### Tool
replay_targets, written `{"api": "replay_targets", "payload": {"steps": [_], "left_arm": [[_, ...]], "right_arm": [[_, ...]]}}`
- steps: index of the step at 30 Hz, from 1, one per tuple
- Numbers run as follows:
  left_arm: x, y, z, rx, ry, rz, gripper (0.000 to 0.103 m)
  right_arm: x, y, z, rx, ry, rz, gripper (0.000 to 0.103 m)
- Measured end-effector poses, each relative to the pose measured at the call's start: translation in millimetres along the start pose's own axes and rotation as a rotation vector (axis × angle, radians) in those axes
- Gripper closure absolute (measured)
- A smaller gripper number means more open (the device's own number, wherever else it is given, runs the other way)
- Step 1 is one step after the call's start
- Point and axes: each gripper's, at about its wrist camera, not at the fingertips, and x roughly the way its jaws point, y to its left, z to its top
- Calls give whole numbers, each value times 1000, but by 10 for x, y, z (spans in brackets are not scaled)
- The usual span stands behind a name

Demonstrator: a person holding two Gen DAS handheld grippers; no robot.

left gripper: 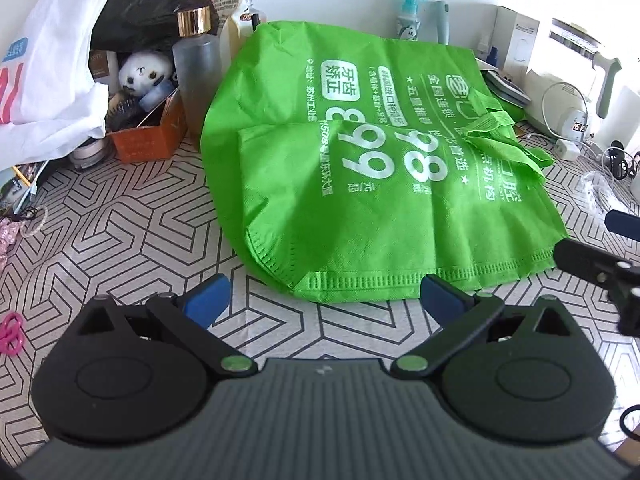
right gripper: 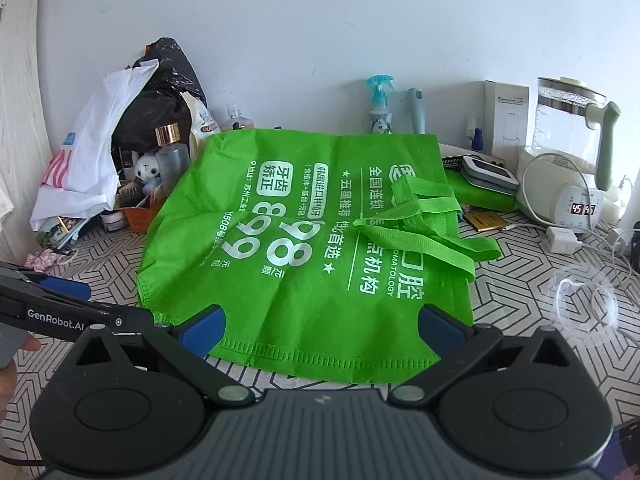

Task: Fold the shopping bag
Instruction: 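Move both grippers toward the green shopping bag lying on the table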

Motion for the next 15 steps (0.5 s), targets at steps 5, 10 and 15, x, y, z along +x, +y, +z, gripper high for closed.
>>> {"api": "replay_targets", "payload": {"steps": [5, 10, 15], "left_arm": [[93, 212, -73, -44, -13, 45, 0], [244, 353, -32, -100, 8, 24, 0], [358, 429, 51, -98, -49, 0, 0]], "right_arm": [[159, -385, -51, 131, 55, -18, 0], [269, -621, -167, 193, 80, -89, 0], [409, -856, -180, 250, 102, -120, 0]]}}
